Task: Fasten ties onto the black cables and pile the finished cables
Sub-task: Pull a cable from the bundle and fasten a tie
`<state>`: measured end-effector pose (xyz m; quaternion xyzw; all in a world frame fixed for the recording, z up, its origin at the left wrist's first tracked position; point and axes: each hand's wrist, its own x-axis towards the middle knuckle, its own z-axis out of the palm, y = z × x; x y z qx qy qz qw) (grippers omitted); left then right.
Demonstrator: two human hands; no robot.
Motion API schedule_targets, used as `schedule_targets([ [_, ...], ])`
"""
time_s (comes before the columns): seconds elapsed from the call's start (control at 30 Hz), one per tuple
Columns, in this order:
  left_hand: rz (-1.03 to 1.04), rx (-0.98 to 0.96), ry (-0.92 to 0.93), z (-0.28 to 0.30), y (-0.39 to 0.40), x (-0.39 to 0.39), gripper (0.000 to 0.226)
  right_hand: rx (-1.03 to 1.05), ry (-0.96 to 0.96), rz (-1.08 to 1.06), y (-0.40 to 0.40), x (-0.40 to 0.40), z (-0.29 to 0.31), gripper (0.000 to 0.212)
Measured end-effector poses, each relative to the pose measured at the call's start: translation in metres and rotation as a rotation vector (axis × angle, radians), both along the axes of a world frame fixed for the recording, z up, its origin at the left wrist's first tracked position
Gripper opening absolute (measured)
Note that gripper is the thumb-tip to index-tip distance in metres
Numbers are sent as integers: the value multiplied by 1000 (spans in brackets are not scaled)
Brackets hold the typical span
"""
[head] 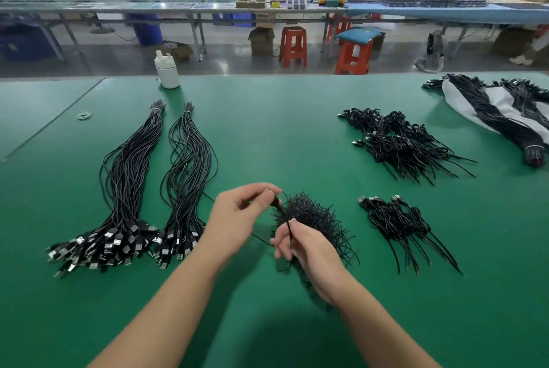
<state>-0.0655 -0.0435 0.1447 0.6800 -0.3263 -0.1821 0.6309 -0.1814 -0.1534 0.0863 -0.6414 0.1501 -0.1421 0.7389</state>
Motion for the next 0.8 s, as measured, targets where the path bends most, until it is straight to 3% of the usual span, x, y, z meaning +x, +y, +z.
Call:
schedule_targets([
  [0.07,-5,-31,157,-2,1,-1,18,-50,-47,-43,1,1,4,39],
  [0.13,-155,49,241,-10,2,-8,40,-88,-80,-46,5,0,7,37],
  [0.2,-314,167,213,-15,4,-16,50,-107,-67,-34,9,-1,11,36],
  [0.27,-386,232,109,-14,5,-22,40,-111,-42,-11,11,-2,12,35],
  [0.4,-363,217,27,-9,6,-23,42,-106,-13,56,13,-5,9,38],
  [0.63,-288,144,70,-14,9,-19,45,-90,10,112,16,-3,14,42],
  [0.7,-195,-21,136,-12,6,-16,49,-65,18,148,18,-2,11,44],
  [0.8,-203,-446,570,-5,5,3,51,59,62,223,20,-3,1,46],
])
